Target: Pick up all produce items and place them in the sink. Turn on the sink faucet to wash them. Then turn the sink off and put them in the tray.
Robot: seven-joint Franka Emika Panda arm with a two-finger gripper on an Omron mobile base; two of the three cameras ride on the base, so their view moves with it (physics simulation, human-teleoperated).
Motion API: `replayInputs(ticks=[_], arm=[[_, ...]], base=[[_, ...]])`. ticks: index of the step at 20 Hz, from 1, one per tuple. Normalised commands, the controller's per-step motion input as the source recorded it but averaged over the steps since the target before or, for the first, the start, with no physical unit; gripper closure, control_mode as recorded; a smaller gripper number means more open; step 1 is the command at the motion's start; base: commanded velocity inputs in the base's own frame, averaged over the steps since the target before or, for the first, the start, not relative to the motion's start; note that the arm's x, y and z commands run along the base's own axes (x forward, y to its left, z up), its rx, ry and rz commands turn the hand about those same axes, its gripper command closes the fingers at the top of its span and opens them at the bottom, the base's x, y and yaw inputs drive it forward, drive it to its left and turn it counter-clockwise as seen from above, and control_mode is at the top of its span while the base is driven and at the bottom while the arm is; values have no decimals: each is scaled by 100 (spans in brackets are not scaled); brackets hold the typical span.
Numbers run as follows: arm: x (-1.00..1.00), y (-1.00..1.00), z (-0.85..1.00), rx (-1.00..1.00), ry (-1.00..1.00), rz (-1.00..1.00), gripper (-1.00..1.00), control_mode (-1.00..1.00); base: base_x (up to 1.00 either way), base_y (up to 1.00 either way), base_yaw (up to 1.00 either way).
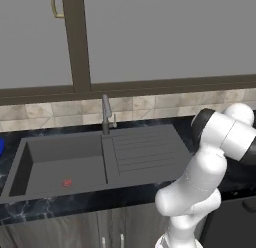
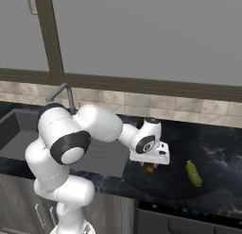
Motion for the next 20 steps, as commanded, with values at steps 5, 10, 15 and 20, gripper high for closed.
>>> replayInputs(ticks=[5, 10, 15, 20], arm=[[-40, 49, 55, 0, -12, 0, 100, -100], [-43, 69, 73, 0, -12, -1, 100, -100], [-29, 97, 49, 0, -3, 0, 100, -100], [-11, 100, 48, 0, 0, 0, 100, -100]], base=[[0, 0, 0], [0, 0, 0], [0, 0, 0], [0, 0, 0]])
